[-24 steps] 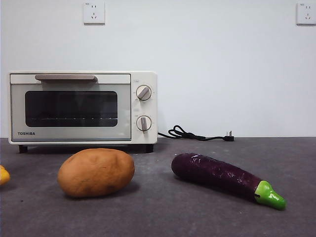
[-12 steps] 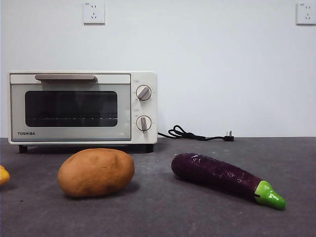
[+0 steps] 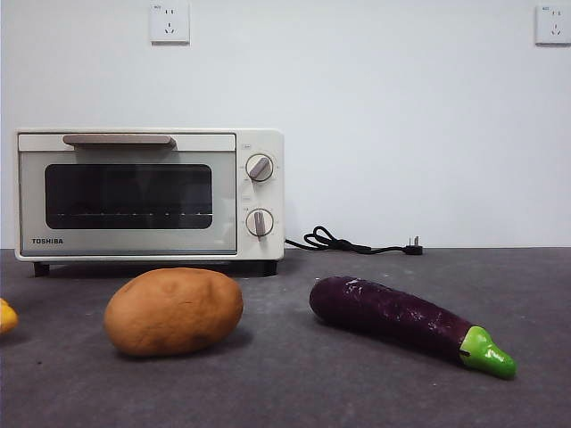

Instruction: Take the eggplant from the table,put the eggplant in the oven

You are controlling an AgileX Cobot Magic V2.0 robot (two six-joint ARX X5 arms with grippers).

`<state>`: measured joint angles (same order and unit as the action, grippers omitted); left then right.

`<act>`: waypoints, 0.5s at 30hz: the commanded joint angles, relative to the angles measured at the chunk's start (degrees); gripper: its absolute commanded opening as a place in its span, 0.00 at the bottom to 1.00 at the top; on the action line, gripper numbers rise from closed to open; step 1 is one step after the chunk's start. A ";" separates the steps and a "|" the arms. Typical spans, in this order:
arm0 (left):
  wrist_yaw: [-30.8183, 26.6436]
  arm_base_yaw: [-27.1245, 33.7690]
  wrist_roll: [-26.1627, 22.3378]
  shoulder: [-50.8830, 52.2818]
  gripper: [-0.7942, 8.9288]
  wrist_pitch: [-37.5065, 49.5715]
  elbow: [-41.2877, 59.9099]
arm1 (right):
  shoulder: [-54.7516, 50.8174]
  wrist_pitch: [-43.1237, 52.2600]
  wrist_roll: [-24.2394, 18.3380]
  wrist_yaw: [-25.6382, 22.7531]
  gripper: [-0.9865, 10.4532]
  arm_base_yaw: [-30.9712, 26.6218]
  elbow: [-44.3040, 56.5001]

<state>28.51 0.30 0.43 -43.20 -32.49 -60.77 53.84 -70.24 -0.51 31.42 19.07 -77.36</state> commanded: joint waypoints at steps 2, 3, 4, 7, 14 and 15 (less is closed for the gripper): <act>-0.02 -0.07 -1.29 -5.53 0.08 4.20 -0.37 | 1.09 -0.92 -0.17 0.13 0.64 0.52 -0.22; -0.04 -0.07 -1.90 -7.26 0.08 4.70 -0.81 | 1.25 -1.18 -0.15 0.13 0.64 0.55 -0.22; -0.04 -0.07 -2.64 -9.49 0.08 5.03 -1.51 | 1.51 -1.46 -0.17 0.09 0.64 0.55 -0.22; -0.31 -0.04 -3.91 -16.48 0.08 5.11 -4.79 | 1.86 -1.86 -0.20 0.09 0.64 0.55 -0.22; -1.79 0.66 -6.47 -31.19 0.08 5.53 -14.12 | 2.23 -1.84 -0.17 0.04 0.64 0.55 -0.22; -2.03 0.74 -6.93 -32.96 0.08 5.57 -15.28 | 2.32 -1.79 -0.17 0.07 0.64 0.55 -0.22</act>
<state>26.46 0.84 -4.75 -74.96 -27.27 -75.75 55.99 -72.18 -0.51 31.40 19.49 -77.36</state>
